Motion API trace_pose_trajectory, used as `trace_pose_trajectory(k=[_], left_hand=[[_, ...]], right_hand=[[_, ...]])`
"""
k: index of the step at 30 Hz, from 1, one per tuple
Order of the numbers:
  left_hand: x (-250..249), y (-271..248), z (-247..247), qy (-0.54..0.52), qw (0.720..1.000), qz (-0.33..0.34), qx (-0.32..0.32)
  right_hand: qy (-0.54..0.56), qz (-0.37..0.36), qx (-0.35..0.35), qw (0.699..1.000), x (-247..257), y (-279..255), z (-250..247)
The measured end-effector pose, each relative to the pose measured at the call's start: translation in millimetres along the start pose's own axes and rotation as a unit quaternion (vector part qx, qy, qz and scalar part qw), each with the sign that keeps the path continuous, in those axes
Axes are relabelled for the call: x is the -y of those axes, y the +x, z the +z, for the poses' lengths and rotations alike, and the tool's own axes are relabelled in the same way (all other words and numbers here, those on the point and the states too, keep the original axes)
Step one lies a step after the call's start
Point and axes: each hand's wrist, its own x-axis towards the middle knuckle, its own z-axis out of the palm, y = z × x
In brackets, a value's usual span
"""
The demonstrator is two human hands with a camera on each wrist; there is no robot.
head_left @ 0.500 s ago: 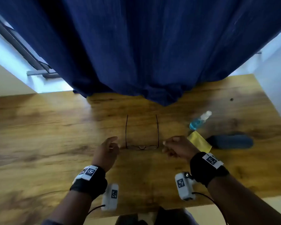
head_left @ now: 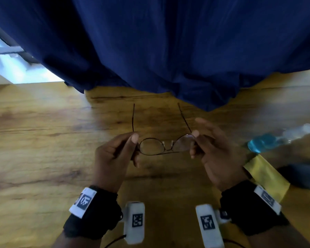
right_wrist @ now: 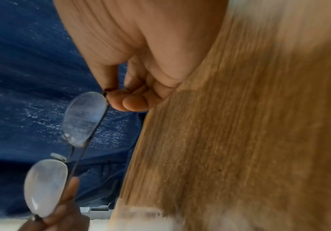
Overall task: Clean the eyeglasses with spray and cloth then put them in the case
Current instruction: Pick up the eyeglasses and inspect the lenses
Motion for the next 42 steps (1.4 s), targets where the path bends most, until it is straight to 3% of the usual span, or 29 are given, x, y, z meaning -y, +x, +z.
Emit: trace_pose_trajectory(k=[7,17,26,42], left_hand=[[8.9,10.4,4.3,-0.15,0.986,0.055,-0.04],[-0.1,-23.3,7.4,-0.169,0.98,0.102,-0.022],[-4.7,-36.8,25.0,-0.257,0.965,0.055,-0.019],[20.4,-11.1,23.0,-0.326,0.944,0.036,-0.031]], right_hand=[[0.083,-0.08,0.062,0.991,-15.8,7.2,10.2],[0.114,-0.147,0.061,0.981,-14.0,-14.1,-2.4],[0.145,-0.17,0.043,0.974,-15.6,-23.9,-6.3],[0.071,-0.208,0.064,0.973,-18.5,2.9,0.6]])
